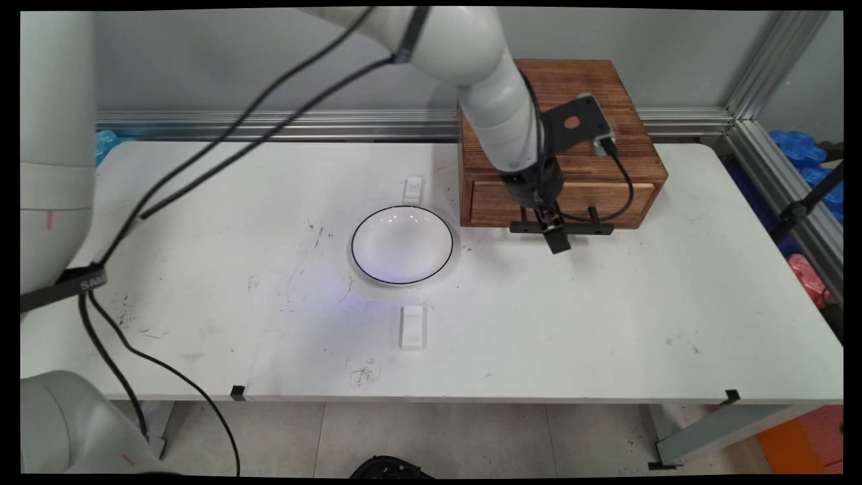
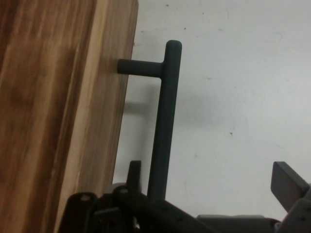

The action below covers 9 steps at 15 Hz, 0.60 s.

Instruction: Open the drawer

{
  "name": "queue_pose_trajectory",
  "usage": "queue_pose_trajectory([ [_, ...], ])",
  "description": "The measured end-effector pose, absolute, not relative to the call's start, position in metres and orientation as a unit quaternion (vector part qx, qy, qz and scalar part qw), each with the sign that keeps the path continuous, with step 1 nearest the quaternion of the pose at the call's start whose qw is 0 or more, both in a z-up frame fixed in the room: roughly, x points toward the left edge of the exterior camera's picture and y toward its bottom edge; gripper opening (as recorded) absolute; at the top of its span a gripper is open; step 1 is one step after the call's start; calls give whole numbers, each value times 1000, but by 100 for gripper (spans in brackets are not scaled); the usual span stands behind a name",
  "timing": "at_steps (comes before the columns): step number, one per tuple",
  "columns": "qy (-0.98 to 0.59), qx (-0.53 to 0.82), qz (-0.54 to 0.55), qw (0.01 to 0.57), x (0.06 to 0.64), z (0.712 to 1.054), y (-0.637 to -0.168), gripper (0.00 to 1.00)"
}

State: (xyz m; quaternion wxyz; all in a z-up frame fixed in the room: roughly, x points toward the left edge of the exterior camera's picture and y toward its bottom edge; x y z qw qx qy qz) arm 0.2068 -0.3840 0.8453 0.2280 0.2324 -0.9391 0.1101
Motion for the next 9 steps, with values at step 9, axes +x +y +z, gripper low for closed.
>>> queue_pose_trajectory([
  [9,-949,224,101,196,171,809,-410,100],
])
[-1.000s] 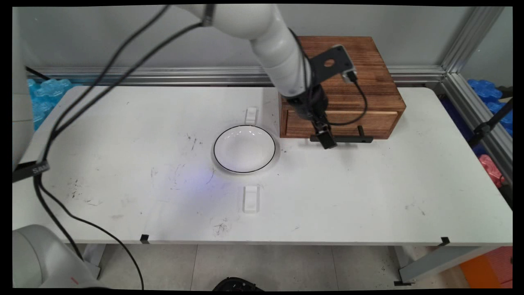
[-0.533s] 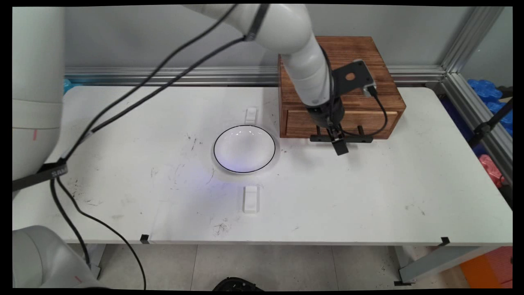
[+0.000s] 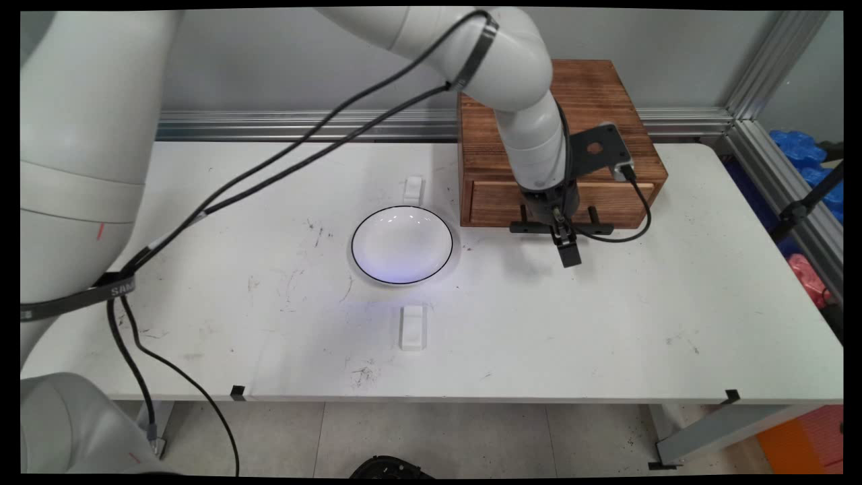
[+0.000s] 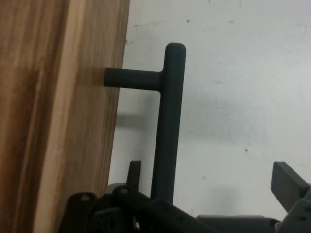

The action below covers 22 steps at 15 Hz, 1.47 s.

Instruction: Open the drawer

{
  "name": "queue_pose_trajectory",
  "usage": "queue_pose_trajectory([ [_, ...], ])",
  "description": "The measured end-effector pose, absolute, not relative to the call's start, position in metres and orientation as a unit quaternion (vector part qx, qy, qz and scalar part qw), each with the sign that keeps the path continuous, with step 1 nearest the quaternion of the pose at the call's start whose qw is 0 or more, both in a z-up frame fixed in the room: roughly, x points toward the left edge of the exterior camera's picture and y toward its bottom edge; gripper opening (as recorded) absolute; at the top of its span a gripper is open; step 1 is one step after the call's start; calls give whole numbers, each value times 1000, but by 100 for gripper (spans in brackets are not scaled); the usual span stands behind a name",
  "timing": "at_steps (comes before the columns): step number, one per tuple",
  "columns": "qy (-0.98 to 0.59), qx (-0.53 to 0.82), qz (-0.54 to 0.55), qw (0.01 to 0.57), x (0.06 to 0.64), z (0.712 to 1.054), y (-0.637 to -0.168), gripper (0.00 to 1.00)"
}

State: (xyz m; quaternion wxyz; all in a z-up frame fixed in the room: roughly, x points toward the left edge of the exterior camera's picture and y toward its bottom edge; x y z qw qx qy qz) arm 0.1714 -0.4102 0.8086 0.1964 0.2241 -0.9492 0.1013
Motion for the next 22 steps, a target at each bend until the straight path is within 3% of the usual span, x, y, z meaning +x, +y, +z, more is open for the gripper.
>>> queue_pose_trajectory([
  [8,-957,213,92,174,155,785,-421,100],
  [22,-965,190,68,170,137,786,-388,100],
])
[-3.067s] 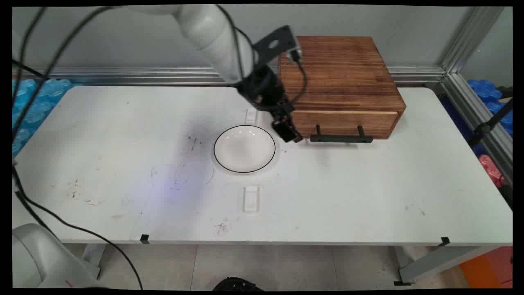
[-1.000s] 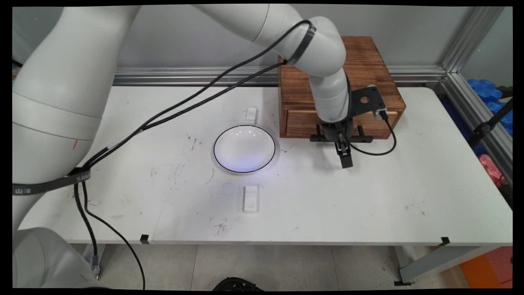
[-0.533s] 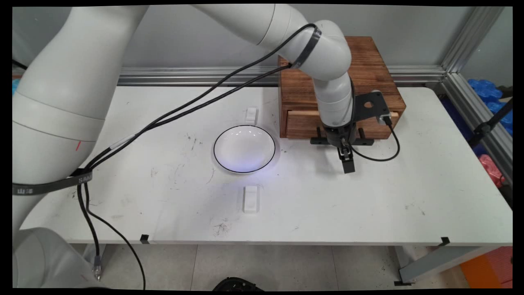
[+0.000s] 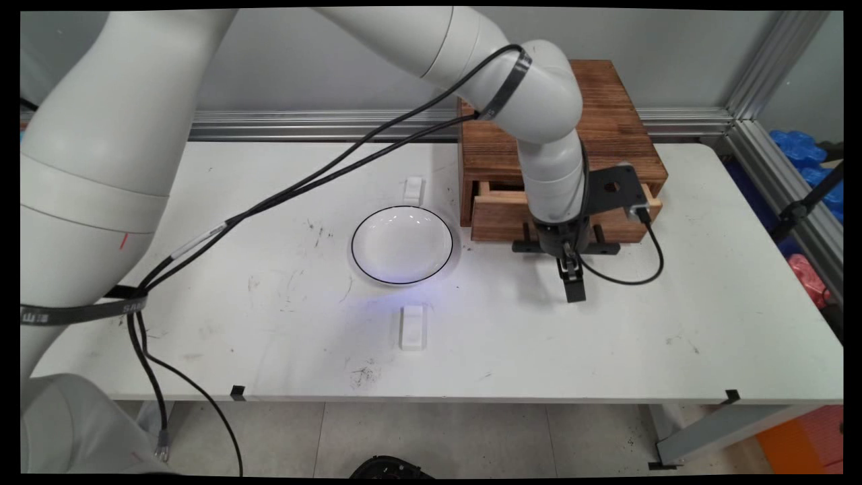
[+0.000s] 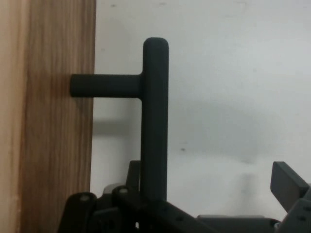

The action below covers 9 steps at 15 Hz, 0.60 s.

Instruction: Open the drawer

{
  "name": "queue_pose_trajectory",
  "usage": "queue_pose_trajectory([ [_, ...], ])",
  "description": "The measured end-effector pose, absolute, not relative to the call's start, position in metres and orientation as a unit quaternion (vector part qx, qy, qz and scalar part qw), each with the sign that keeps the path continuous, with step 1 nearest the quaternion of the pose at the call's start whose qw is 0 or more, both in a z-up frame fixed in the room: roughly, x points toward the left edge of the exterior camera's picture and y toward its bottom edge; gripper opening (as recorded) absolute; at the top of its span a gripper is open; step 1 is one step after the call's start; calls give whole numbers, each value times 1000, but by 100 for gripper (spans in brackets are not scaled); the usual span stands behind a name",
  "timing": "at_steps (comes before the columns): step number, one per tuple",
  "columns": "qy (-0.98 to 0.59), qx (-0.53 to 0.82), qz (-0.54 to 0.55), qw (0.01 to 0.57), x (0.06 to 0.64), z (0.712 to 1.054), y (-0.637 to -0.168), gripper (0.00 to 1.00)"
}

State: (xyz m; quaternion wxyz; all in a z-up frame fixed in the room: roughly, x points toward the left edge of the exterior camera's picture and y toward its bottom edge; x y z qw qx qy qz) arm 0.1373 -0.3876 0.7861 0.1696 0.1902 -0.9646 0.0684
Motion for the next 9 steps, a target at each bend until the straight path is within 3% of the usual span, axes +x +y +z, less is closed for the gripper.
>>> queue_pose_trajectory([
  [9,-967,183,49,172,119,788,-343,100],
])
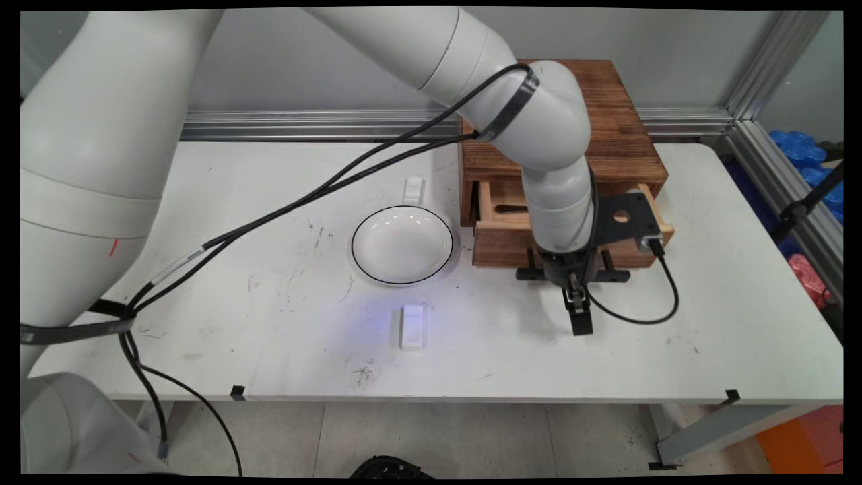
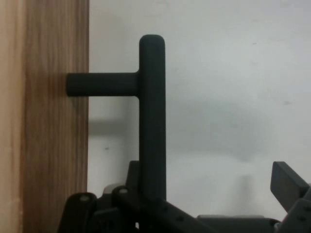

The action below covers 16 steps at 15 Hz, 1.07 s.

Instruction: Open the drawer

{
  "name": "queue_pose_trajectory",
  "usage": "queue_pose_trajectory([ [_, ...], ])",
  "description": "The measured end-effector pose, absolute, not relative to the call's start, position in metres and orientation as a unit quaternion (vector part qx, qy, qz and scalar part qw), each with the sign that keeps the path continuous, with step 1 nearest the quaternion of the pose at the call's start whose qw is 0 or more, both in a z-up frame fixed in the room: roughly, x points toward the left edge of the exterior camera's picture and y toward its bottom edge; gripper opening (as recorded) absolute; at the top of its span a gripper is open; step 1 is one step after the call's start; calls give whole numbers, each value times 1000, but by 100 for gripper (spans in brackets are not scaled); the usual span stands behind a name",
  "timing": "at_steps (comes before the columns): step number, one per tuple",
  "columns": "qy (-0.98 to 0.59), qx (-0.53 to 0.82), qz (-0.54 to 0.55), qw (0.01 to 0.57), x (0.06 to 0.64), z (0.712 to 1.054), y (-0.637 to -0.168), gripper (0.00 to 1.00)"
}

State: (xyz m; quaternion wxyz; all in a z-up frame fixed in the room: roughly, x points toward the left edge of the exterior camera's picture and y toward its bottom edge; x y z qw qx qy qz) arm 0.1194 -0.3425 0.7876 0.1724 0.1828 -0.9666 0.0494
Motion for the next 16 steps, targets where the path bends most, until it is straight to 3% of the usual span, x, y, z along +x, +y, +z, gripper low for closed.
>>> queue_pose_trajectory([
  [16,-968,181,34,170,102,795,-274,100],
])
